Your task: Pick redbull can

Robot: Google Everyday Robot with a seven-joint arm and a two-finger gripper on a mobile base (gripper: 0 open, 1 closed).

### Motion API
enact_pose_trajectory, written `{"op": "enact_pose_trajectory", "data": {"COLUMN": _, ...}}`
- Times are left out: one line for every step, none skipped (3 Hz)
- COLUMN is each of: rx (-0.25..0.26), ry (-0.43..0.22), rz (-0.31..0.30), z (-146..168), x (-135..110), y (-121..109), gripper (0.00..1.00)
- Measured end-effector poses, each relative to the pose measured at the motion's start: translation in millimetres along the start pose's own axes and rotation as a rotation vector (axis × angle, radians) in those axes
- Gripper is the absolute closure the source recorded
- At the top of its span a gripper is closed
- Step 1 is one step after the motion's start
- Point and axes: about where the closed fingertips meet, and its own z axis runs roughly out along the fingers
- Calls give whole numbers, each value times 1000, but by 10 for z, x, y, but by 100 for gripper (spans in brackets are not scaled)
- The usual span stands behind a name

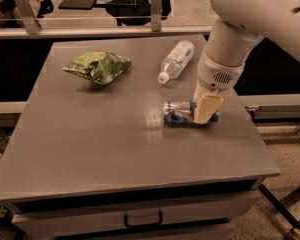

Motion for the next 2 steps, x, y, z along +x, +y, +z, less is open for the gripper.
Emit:
{"op": "enact_pose_trajectory", "data": {"rx": 5, "ry": -29, "rz": -17, "z": -284, "x": -43, "y": 0, "gripper": 96}}
{"op": "enact_pose_trajectory", "data": {"rx": 27, "ry": -79, "rz": -57, "z": -707, "x": -119, "y": 27, "gripper": 100}}
